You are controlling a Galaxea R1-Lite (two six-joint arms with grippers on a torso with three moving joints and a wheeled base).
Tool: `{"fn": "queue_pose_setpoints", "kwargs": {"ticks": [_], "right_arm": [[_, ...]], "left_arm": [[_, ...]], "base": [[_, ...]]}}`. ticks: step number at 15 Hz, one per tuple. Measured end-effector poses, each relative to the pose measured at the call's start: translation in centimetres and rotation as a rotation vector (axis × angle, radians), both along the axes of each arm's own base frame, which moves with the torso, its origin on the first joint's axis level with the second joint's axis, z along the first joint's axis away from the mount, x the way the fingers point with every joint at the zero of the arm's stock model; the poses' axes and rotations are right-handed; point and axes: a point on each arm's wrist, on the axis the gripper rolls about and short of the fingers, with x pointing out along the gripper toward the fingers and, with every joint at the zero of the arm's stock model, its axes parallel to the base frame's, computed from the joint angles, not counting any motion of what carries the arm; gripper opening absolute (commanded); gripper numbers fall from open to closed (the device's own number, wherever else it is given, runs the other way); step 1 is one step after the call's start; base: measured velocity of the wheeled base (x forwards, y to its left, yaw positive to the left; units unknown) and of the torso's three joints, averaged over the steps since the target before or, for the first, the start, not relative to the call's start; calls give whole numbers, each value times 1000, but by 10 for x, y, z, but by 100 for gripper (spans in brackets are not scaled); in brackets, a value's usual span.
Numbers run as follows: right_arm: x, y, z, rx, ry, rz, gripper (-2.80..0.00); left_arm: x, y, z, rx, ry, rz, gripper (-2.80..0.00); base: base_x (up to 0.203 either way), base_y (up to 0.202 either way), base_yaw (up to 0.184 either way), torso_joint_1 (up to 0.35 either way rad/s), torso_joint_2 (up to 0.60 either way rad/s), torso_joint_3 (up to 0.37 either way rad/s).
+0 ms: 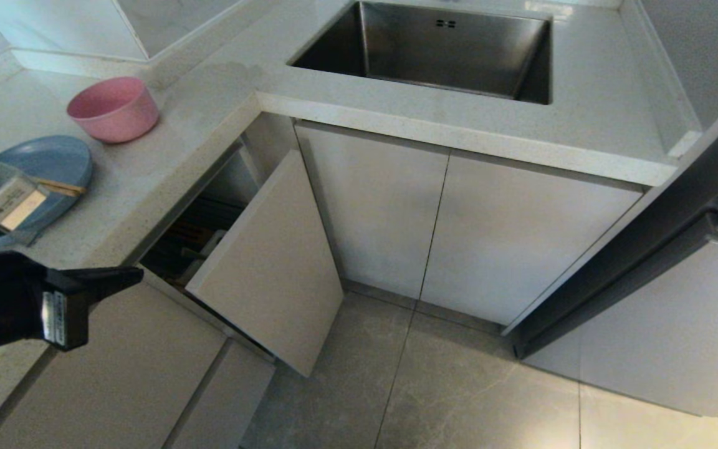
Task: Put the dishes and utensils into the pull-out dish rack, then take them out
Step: Open the cupboard
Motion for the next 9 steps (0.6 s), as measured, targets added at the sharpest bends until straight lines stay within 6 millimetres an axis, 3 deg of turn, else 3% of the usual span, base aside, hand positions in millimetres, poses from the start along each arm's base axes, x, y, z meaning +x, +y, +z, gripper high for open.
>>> {"fn": "queue_pose_setpoints", "kwargs": {"ticks": [9], "right_arm": [[0,0,0,0,0,0,-280]], "left_arm": [[37,1,-11,55,48,76,-280]], "base": [[0,0,0,0,0,0]]}}
